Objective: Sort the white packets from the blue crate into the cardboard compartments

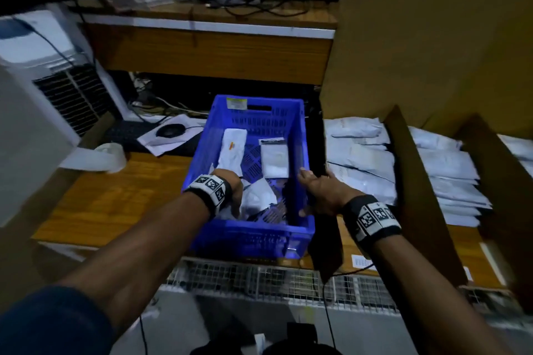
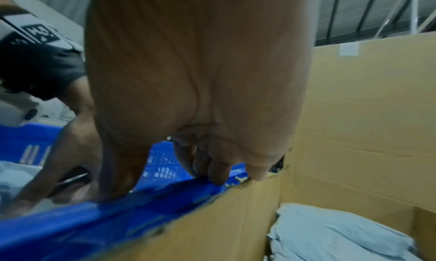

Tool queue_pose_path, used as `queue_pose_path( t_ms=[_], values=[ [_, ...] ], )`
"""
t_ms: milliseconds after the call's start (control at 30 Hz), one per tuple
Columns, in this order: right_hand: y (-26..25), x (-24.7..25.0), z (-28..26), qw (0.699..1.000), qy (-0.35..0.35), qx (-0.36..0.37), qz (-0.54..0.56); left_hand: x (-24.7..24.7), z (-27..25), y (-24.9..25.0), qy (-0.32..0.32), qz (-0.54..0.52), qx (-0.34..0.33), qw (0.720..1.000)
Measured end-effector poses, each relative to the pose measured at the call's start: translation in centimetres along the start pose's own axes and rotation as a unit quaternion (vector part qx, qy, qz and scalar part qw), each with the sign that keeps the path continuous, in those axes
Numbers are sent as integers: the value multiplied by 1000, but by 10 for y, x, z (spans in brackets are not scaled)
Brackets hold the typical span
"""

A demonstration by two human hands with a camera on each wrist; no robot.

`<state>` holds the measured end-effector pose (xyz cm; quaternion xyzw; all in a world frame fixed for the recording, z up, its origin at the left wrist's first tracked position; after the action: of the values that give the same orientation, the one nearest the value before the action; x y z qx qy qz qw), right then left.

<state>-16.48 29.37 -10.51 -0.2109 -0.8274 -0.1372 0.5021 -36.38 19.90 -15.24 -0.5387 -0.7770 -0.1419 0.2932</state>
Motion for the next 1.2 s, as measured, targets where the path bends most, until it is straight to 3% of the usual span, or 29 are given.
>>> queue_pose_path(
  t_ms=[67, 267, 367, 433, 567, 667, 767, 833, 900, 967, 1033, 1200],
  values=[
    [1, -1, 0, 1000, -3, -6, 8, 1, 8, 3, 1, 49, 12, 999],
    [-3, 3, -1, 999, -11, -29, 12, 4, 20, 14, 82, 149, -61, 984],
    [-4, 5, -3, 999, -11, -38, 17, -2, 20, 4, 72, 156, -67, 983],
    [-4, 6, -4, 999, -8, -40, 18, 4, 14, -6, 82, 88, -73, 990],
    [-6, 9, -6, 999, 0, -41, 19, 19, -13, -6, 22, -105, -130, 986],
    [-11, 10, -6, 999, 9, -38, 10, 53, -43, -10, 84, -242, -182, 949],
    [-10, 13, -11, 998, 4, -53, 33, 76, -80, -9, 167, -276, -247, 914],
    [-4, 33, -19, 986, 75, -71, 130, 85, -107, -1, 231, -274, -287, 888],
    [5, 56, -32, 939, 164, -84, 289, 89, -131, 10, 296, -247, -326, 863],
    [11, 66, -44, 830, 200, -90, 513, 84, -151, 26, 345, -202, -373, 837],
    [3, 67, -50, 736, 169, -77, 651, 74, -163, 46, 366, -153, -404, 824],
    [-1, 65, -51, 652, 163, -61, 738, 51, -190, 89, 423, -49, -446, 787]
  ],
)
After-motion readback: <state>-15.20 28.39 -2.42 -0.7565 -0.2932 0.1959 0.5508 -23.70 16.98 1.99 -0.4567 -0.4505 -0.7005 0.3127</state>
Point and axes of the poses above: each hand's wrist, its own z-axis towards the middle knuckle, its own x-axis out of the back of the hand, y = z × x, the point moved 10 cm from there along z, towards the middle knuckle, and after that the axes turned 4 degrees about -z, right-handed, at the moved point
